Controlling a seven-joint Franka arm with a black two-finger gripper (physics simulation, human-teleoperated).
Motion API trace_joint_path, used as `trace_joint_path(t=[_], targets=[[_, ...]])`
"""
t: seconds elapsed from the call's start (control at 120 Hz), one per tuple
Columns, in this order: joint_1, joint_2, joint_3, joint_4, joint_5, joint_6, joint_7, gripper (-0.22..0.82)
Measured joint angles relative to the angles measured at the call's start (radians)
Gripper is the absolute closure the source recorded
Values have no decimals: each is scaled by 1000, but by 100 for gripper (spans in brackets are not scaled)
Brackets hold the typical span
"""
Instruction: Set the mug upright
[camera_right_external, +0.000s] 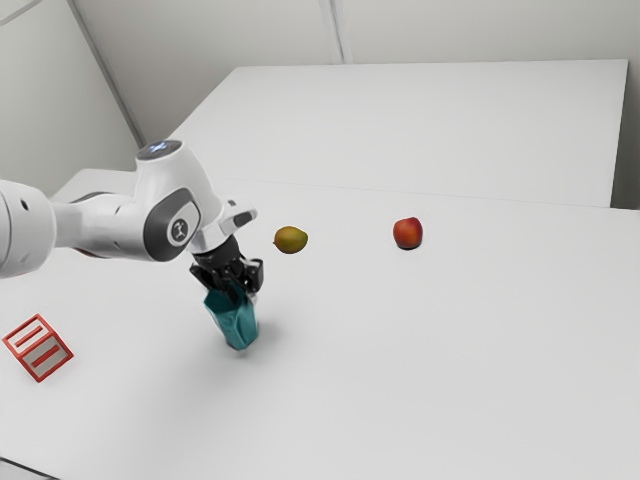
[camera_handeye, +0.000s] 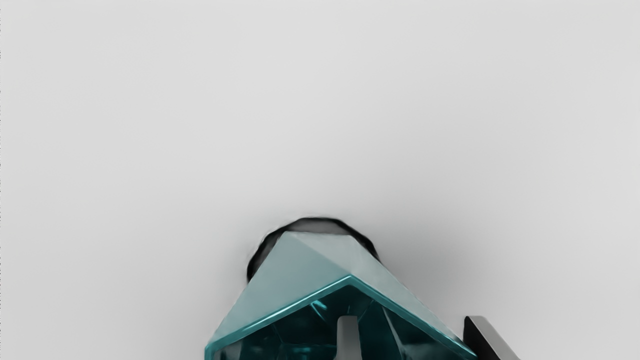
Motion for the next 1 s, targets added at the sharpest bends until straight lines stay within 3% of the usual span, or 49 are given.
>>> trace_joint_path(t=[0.183, 0.408, 0.642, 1.0], targets=[[-15, -59, 0, 0, -1, -1, 3, 35], [-24, -123, 0, 55, -5, -53, 6, 14], [-20, -90, 1, 328, -3, -306, 8, 6], [-20, 12, 0, 715, 43, -703, 9, 2]])
